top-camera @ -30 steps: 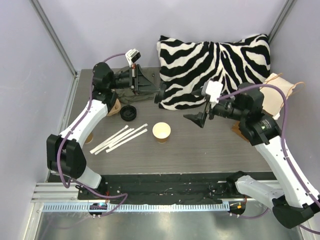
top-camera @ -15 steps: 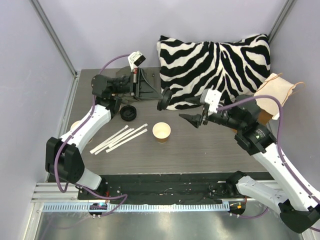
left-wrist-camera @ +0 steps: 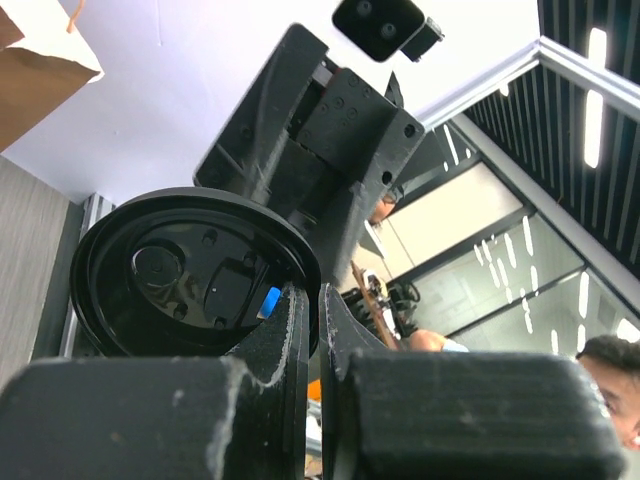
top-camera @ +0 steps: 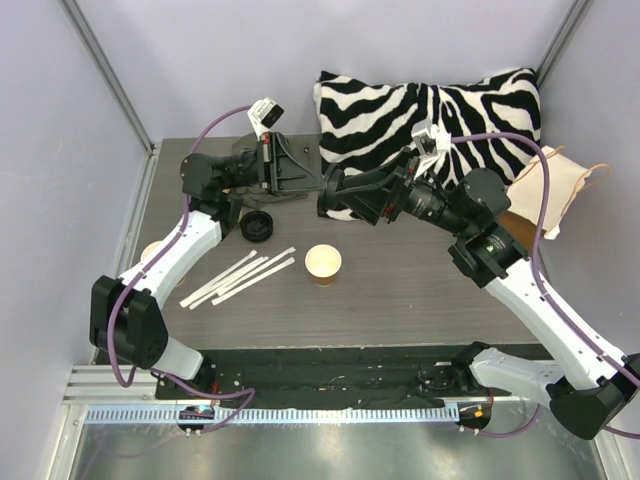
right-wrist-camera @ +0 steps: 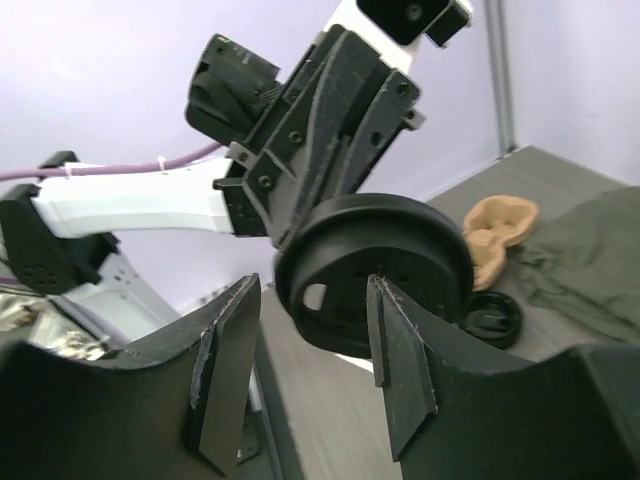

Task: Pack the takeout coffee

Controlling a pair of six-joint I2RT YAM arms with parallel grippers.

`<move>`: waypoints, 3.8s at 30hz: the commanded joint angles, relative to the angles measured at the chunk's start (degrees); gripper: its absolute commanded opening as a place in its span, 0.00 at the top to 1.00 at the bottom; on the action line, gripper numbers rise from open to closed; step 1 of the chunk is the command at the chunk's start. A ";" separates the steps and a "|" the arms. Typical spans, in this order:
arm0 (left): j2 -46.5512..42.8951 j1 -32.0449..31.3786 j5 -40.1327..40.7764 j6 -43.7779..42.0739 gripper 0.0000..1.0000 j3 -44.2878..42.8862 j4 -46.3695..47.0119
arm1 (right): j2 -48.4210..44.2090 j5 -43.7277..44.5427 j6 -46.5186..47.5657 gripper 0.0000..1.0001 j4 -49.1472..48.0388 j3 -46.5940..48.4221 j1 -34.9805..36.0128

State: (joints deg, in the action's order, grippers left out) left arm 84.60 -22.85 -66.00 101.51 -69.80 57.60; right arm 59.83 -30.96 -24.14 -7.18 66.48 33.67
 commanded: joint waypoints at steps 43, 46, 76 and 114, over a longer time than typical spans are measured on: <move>-1.10 1.41 4.30 0.61 1.00 -0.51 -3.90 | 2.75 8.01 -8.82 0.53 -0.38 0.50 5.62; -1.10 1.49 4.21 0.61 1.00 -0.60 -3.81 | 2.39 8.46 -8.03 0.56 0.06 0.49 5.62; -8.82 13.61 2.98 -25.41 0.14 5.38 -35.98 | 5.20 6.35 14.19 0.99 24.98 10.15 5.53; -5.76 22.06 38.93 -94.39 0.00 -21.08 -122.20 | 47.48 32.61 55.87 0.99 69.50 37.32 21.79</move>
State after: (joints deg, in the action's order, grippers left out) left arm 78.67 -1.37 -24.62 7.05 -89.65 -64.23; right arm 106.78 -2.11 33.78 64.29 101.08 54.74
